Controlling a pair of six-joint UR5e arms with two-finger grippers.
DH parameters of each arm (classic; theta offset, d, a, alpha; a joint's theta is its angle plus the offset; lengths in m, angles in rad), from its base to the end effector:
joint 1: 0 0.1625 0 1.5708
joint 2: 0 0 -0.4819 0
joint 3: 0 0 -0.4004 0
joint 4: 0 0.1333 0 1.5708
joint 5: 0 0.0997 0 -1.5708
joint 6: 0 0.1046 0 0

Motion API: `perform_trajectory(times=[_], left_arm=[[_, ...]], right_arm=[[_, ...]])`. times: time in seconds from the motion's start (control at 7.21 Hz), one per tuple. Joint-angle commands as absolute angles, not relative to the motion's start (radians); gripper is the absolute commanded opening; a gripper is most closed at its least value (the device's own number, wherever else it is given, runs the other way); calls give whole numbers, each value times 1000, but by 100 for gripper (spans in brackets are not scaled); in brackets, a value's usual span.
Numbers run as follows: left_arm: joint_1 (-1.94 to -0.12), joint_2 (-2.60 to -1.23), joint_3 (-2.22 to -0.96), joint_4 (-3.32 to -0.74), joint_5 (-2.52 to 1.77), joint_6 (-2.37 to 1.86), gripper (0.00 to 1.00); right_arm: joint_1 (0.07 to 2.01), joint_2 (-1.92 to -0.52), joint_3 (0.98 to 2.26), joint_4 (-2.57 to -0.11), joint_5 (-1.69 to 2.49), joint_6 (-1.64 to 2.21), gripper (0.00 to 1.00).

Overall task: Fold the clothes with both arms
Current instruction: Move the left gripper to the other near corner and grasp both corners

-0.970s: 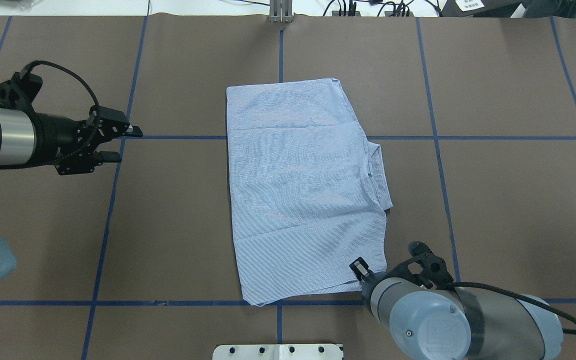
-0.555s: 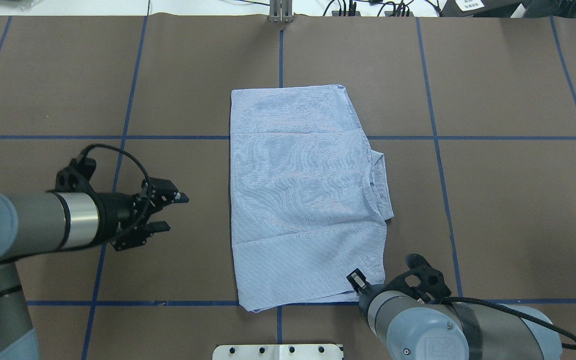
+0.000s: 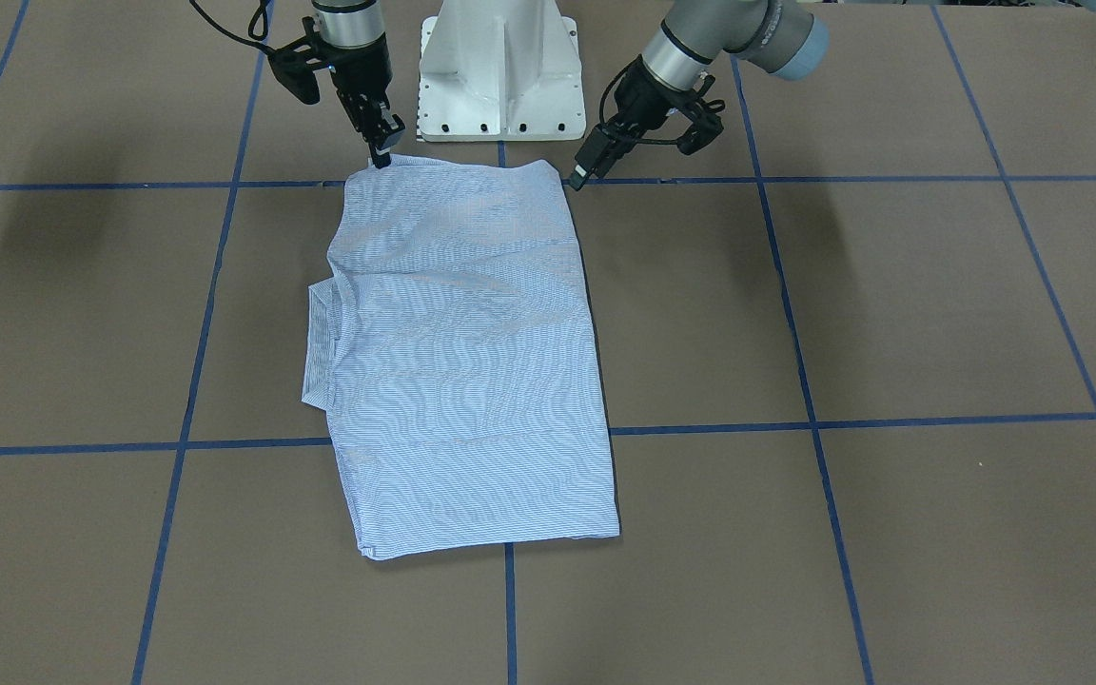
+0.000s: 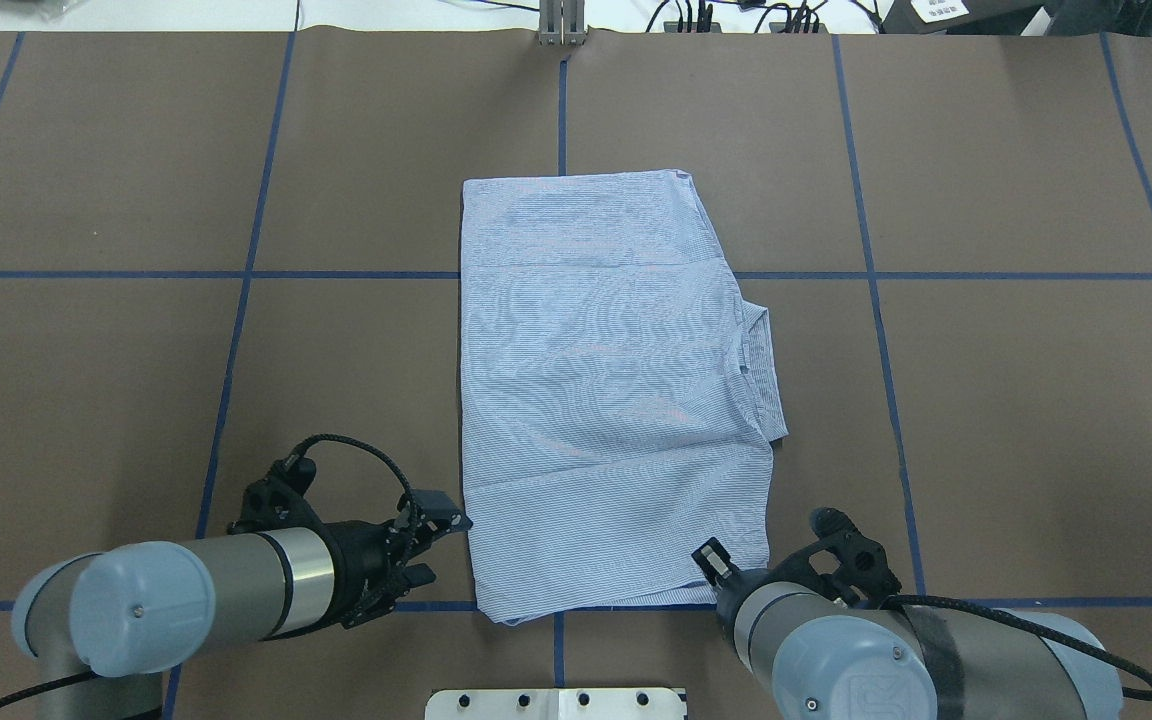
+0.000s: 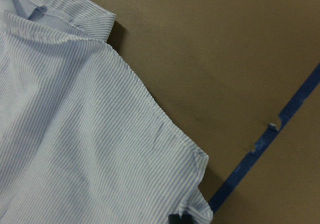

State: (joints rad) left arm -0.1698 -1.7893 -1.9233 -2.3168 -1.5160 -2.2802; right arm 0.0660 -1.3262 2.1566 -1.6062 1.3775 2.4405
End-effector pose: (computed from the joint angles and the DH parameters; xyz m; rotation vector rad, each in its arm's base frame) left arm 0.5358 -0.2329 0.3462 -0.3157 1.3219 -0.7808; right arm -0.5186 -0.1880 0.3352 -0.1475 -0.8346 0.9585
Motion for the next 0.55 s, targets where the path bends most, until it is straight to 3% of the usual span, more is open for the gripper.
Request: perform_trajectory(times=[0.0,0.42], left_arm=[[-77,-1809,-1898,-2315,-1467,-2302,75],[-52,-1838,-1881,-2313,-1443,-2303,70]], right_arm=[[66,-1325,2155,-1606,1378,2441,0],[66,-1325,2155,-1608,1378,2441,0]])
